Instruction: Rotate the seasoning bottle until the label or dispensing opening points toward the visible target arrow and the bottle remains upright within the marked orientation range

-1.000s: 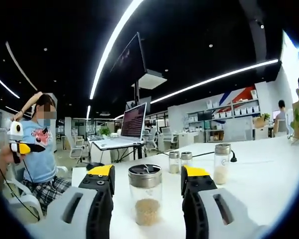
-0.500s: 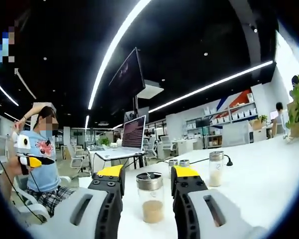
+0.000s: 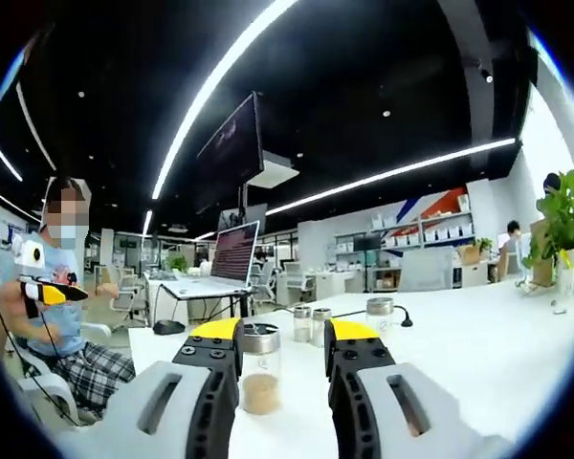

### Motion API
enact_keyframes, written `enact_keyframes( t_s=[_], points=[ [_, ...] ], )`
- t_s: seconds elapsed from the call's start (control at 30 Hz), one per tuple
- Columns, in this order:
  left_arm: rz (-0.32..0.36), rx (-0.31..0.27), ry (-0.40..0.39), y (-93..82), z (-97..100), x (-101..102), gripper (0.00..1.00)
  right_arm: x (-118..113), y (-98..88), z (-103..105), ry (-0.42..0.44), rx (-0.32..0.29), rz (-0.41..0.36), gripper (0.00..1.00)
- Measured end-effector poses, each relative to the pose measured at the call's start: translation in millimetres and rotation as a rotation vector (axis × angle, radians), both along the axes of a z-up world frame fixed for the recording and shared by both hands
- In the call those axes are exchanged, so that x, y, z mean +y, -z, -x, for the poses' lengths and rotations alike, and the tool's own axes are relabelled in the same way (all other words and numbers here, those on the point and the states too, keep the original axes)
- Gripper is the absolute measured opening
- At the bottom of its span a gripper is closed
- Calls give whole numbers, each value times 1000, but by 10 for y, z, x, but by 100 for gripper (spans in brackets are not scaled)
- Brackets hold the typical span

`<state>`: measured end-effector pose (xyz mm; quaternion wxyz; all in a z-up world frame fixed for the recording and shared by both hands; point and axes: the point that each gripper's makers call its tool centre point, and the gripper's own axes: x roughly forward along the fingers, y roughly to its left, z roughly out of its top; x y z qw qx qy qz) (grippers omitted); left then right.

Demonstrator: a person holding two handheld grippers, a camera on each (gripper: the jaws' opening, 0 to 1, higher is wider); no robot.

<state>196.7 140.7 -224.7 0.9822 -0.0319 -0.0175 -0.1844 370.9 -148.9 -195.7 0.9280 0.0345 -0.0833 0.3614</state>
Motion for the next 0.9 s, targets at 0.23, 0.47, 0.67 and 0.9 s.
enact_keyframes(
  t_s=[0.23,0.47,0.67,0.9],
  points=[
    [-1,-10,25,-38,-63,-7,50,-152,11,92,37,-3,-2,33],
    [-2,-12,73,-42,-198,-64,50,-383,10,160,96,2,-21,33],
    [-20,-8,105,-32,-310,-114,50,-604,-105,277,126,-23,-112,34],
    [-14,-4,171,-31,-425,-216,50,-821,-95,325,206,-21,-101,34]
  ],
)
